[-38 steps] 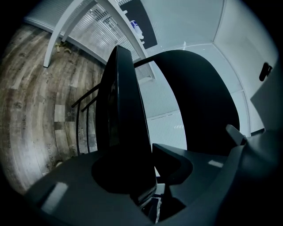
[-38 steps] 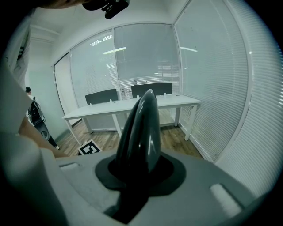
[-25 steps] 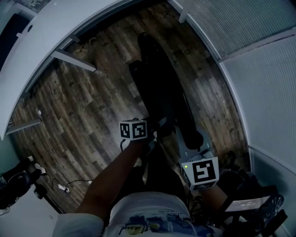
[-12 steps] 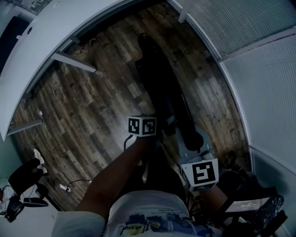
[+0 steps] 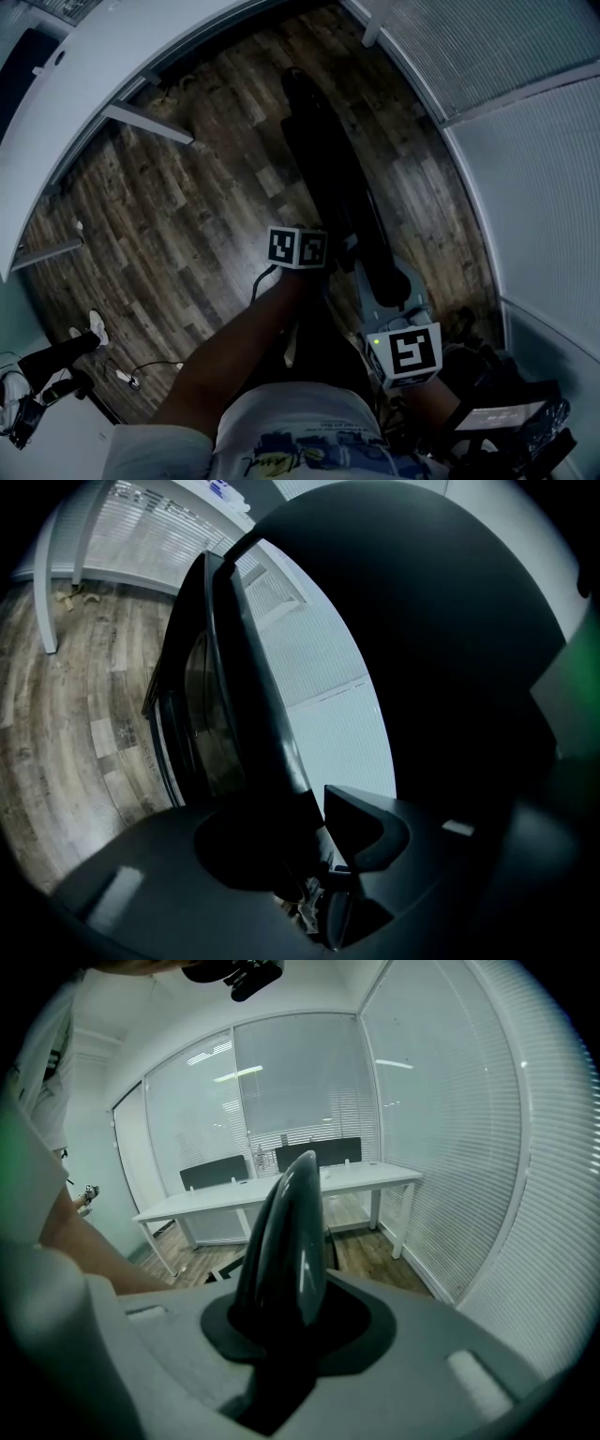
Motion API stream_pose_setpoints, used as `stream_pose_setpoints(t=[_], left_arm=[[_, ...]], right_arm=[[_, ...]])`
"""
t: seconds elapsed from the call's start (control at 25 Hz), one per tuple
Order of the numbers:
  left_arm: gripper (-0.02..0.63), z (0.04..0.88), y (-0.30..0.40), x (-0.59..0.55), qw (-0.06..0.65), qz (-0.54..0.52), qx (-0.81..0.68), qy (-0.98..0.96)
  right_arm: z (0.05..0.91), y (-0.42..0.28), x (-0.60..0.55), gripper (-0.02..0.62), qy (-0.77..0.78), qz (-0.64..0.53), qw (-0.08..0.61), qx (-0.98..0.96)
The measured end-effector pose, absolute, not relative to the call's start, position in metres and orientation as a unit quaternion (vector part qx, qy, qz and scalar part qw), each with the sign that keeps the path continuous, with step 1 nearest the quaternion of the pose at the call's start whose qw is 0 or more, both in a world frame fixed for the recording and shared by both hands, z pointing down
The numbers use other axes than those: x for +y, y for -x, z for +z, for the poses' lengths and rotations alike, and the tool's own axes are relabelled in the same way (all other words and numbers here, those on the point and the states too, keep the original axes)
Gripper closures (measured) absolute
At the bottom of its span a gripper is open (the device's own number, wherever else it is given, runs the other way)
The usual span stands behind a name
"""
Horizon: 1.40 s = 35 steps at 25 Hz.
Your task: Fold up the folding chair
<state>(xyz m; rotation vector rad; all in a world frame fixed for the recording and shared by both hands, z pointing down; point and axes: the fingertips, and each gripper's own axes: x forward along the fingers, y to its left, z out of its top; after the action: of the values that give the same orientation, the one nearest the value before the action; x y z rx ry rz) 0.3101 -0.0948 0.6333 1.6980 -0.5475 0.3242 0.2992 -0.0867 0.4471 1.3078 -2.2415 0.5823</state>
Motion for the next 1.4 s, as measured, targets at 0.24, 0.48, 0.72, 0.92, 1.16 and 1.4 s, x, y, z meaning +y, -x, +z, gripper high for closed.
stream_pose_setpoints(t=[0.24, 0.48, 0.72, 0.92, 1.16, 1.4], left_arm=[[0.445, 0.636, -0.308, -0.098, 0.633, 0.124, -0.257, -0.72], [0.447, 0.627, -0.3, -0.108, 0.644, 0.093, -0.275, -0.708], [0.449, 0.623, -0.286, -0.107, 0.646, 0.075, -0.307, -0.695], [0.448, 0.608, -0.254, -0.111, 0.648, 0.053, -0.324, -0.687], [0.448, 0.601, -0.198, -0.12, 0.65, 0.01, -0.363, -0.667], [0.449, 0.587, -0.121, -0.13, 0.653, -0.031, -0.402, -0.641]], right_arm=[[0.449, -0.296, -0.088, 0.509, -0.466, 0.215, 0.238, -0.824], [0.439, -0.285, -0.1, 0.512, -0.443, 0.207, 0.254, -0.834], [0.435, -0.276, -0.102, 0.515, -0.419, 0.213, 0.257, -0.844], [0.42, -0.243, -0.109, 0.517, -0.387, 0.207, 0.269, -0.857], [0.409, -0.186, -0.113, 0.517, -0.336, 0.179, 0.284, -0.88], [0.397, -0.111, -0.122, 0.517, -0.285, 0.166, 0.293, -0.897]])
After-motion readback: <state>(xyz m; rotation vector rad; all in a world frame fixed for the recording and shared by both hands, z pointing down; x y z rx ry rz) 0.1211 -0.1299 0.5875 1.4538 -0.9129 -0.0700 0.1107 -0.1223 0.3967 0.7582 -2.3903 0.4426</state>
